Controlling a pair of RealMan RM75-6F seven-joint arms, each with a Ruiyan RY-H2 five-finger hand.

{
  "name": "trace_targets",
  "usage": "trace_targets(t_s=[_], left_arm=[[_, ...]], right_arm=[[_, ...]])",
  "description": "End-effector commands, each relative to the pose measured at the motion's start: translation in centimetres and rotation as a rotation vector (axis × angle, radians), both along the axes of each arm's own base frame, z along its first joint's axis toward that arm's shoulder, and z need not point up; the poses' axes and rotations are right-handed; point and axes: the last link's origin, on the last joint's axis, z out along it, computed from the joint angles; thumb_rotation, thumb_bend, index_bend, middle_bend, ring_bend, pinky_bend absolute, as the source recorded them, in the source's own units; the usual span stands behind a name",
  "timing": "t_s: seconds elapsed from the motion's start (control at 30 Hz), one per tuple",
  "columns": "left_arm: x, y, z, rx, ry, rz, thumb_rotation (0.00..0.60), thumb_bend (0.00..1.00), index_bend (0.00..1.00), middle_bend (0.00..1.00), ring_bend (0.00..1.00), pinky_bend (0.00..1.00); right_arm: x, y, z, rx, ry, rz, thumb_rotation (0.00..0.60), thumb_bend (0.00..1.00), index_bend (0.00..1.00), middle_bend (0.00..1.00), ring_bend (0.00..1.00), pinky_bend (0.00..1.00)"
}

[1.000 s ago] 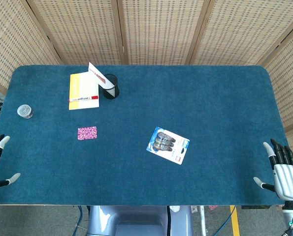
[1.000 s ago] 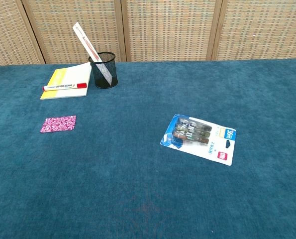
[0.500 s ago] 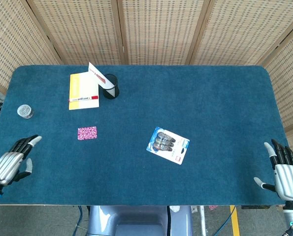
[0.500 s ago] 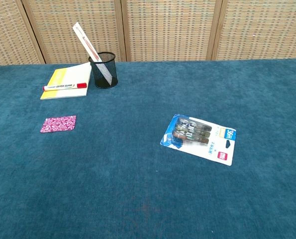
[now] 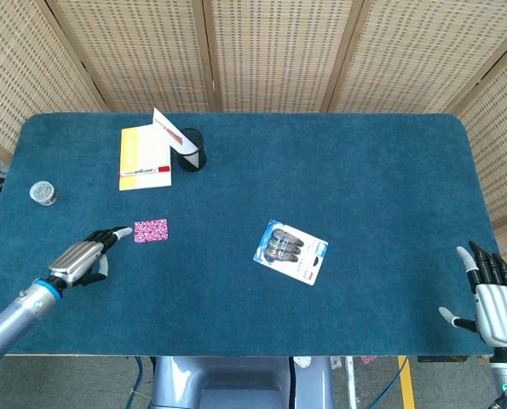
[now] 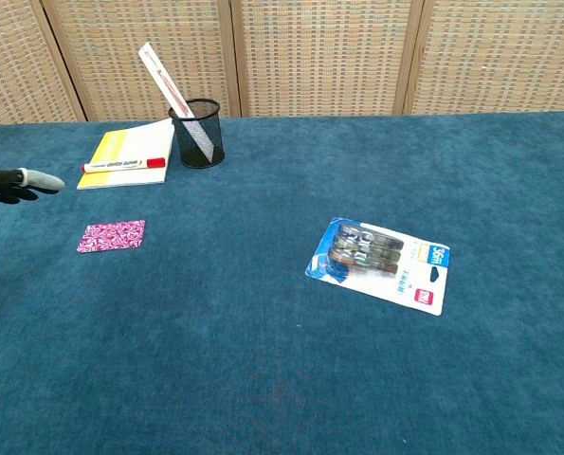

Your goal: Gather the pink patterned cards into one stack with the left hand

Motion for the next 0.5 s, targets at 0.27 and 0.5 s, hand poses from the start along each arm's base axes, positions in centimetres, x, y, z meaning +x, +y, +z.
trace_targets(t_s=[0.27, 0.5], left_arm=[[2.0, 3.7, -4.9, -0.031, 0.026, 0.031, 0.600, 1.00, 0.00, 0.00, 0.00, 0.00], [2.6, 4.1, -6.7, -0.062, 0.044, 0.052, 0.600, 1.00, 0.00, 0.00, 0.00, 0.00]], right_arm=[[-0.1, -0.1, 0.1, 0.009, -0.013, -0.006, 0.600, 0.13, 0.02, 0.00, 0.00, 0.00], [-0.1, -0.1, 0.1, 0.016, -0.021, -0.009, 0.600, 0.13, 0.02, 0.00, 0.00, 0.00]])
